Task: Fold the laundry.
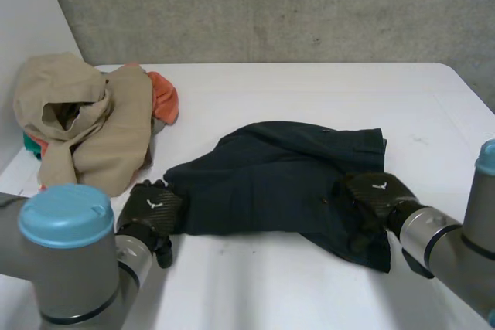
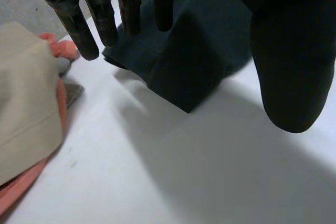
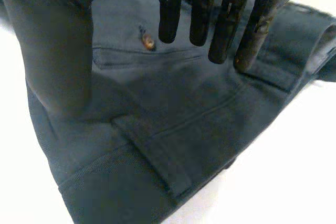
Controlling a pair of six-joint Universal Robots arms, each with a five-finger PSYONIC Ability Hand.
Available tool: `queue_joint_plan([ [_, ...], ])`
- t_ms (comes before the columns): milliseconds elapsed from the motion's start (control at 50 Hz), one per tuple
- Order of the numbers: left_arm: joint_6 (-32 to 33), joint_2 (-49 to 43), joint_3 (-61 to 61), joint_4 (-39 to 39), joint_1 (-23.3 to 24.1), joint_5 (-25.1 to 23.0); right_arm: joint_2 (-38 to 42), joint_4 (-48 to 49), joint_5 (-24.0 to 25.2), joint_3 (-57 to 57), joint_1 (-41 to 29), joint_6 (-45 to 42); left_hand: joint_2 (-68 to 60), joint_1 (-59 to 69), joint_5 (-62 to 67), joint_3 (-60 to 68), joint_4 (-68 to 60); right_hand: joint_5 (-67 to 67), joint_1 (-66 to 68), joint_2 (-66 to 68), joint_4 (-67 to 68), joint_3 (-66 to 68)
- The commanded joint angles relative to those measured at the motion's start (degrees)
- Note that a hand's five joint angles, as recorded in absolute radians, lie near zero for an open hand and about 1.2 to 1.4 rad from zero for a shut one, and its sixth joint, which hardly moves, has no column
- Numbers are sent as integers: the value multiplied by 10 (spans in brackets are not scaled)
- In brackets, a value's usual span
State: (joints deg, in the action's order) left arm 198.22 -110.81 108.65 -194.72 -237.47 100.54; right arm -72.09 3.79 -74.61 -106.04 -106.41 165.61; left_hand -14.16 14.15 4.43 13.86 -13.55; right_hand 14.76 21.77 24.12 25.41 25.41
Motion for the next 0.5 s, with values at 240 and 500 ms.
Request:
queue_joint_plan([
  [240, 7, -82, -45, -102, 16, -5, 34, 35, -3, 6, -14, 1, -229, 229, 227, 232, -235, 552, 582, 559, 546, 546],
  [500, 15, -62, -104, -100, 24, -4, -81, 23, -9, 50, -15, -9, -658, 659, 656, 661, -664, 552, 582, 559, 546, 546],
])
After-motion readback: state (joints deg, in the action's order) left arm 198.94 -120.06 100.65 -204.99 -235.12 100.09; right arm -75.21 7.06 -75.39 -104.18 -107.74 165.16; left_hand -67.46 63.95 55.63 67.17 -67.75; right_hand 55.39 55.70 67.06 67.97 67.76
